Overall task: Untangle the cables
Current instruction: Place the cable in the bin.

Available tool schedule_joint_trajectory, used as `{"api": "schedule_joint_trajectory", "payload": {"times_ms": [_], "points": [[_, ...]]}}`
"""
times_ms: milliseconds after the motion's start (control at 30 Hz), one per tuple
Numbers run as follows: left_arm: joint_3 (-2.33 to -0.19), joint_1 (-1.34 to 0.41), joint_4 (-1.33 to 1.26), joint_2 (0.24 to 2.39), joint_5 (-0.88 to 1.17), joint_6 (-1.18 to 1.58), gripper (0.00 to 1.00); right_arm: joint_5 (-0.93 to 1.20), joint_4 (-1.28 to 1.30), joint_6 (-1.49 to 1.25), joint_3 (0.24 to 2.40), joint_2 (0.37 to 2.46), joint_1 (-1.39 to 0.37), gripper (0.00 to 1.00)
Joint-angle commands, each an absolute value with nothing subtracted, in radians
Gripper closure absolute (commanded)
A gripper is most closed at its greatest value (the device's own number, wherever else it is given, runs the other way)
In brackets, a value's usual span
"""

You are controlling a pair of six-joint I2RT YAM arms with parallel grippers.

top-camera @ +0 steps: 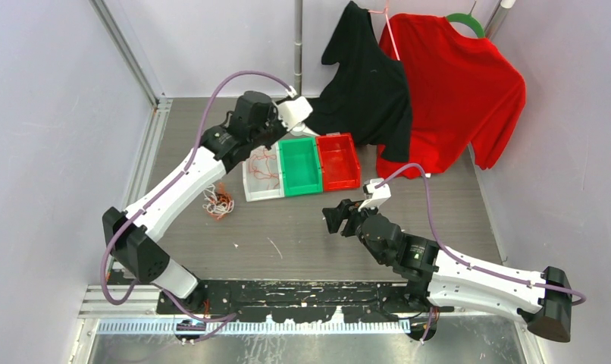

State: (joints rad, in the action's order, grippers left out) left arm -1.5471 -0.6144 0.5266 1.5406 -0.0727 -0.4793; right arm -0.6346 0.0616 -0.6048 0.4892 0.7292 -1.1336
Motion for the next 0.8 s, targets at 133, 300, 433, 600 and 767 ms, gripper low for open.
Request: {"api": "schedule_joint_trajectory", "payload": {"times_ms": [133, 300, 433, 600, 767], "points": [[-1.454, -0.751, 0.285, 1.402, -0.258, -0.637, 1.00, -0.642, 0.038, -0.611, 0.518, 0.720, -1.127, 0.31], [-1.462, -0.752, 0.410, 1.410, -0.236, -0.555, 1.00, -0.636, 0.037, -0.627, 0.517, 0.715, -1.127, 0.31], [-1.465, -0.734, 0.467, 1.437, -0.197, -0.487, 1.00, -0.634, 0.045, -0.633, 0.517, 0.711, -1.127, 0.31], [-1.575, -0.724, 0.529, 1.492, -0.105, -0.424, 1.00, -0.645, 0.061, -0.632, 0.516, 0.695, -1.127, 0.31], [-1.577, -0.765, 0.262, 1.459, -0.256, -0.634, 1.00, -0.645, 0.081, -0.637, 0.513, 0.681, -1.127, 0.31]]}}
